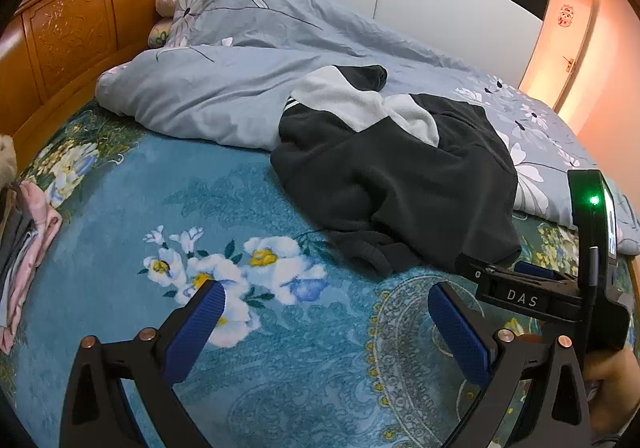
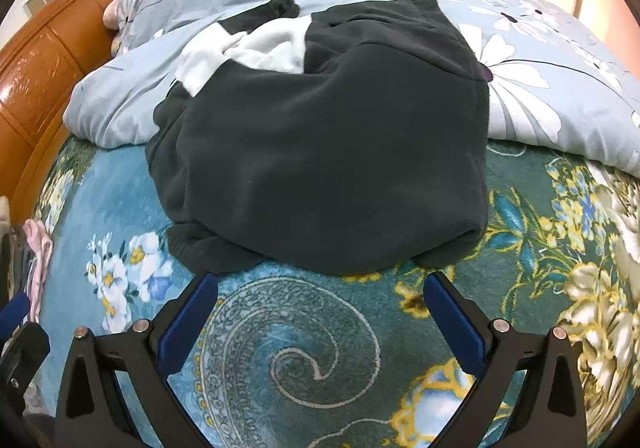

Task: Fold clothes
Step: 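Move the right tool toward the crumpled dark grey jacket, then grasp the jacket edge with the right tool and lift it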

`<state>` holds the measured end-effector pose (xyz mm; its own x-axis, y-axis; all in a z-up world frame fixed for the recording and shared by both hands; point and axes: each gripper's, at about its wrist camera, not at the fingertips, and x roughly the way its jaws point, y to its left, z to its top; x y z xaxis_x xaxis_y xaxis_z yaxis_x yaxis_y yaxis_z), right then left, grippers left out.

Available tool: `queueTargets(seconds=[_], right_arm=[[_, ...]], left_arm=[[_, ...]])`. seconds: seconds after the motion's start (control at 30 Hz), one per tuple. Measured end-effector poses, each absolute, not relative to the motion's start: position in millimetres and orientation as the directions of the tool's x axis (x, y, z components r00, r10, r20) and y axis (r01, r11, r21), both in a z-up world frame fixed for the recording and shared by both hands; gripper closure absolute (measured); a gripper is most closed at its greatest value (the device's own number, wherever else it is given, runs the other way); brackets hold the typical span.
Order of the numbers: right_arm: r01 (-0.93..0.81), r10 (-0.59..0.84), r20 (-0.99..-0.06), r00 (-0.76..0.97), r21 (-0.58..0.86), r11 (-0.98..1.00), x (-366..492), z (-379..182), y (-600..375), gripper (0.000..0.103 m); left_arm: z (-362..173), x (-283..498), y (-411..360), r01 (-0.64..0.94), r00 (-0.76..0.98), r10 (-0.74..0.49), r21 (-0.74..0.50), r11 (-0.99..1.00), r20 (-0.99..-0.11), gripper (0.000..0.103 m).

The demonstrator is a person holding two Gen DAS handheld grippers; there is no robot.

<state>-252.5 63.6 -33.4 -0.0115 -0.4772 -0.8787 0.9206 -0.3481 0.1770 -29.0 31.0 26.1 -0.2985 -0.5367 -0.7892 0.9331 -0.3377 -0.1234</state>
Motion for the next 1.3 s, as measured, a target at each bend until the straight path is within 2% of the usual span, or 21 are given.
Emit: queueTargets(seconds=[0.4,0.47,0.63,0.87,1.03,1.13,1.23,1.3], right_arm=[[0.945,-0.460,-0.888,-0.002,0.149,-0.291,-246.9,-45.2,64.9,0.000],[0.964,-0.448,-0.891,-0.068,0.057,-0.260,-243.9,-47.7,62.5,0.001],[0.969,-0.411,-0.878,-0.247,-0.221,-0.111,-217.6,-71.4,49.4,0.001],[0.845,-0.510,-0.747,-0.426,-0.530,0.070,-161.4,-96.9,16.8,0.001],[0.611,-0.632,-0.540,-0.557,-0.781,0.128,-133.1,-103.5,0.9,0.002],[0.477,-0.684,-0.442,-0.581,-0.865,0.154,-124.3,-112.3,1.5,0.002],[0.482,-0.641,-0.458,-0.616,-0.863,0.153,-128.8,-117.2,-10.8,0.002],[0.520,-0.586,-0.498,-0.639,-0.841,0.147,-133.7,-114.3,-23.1,0.017]], left_arm=[[7.6,-5.4,41.3,0.938,-0.296,-0.510,-0.144,-0.316,-0.808,0.000],[1.1,5.3,46.0,0.950,-0.254,-0.520,-0.112,-0.290,-0.816,0.000],[-2.0,33.8,49.9,0.963,-0.259,-0.528,-0.174,-0.205,-0.809,0.000],[10.1,53.5,51.7,0.964,-0.267,-0.576,-0.209,-0.167,-0.772,0.000],[9.2,60.6,52.2,0.960,-0.278,-0.570,-0.235,-0.150,-0.773,0.000],[8.5,64.1,52.5,0.957,-0.287,-0.565,-0.252,-0.140,-0.774,0.000],[7.8,67.7,52.7,0.954,-0.295,-0.560,-0.269,-0.131,-0.774,0.000],[7.3,70.0,52.9,0.952,-0.302,-0.558,-0.281,-0.125,-0.773,0.000]])
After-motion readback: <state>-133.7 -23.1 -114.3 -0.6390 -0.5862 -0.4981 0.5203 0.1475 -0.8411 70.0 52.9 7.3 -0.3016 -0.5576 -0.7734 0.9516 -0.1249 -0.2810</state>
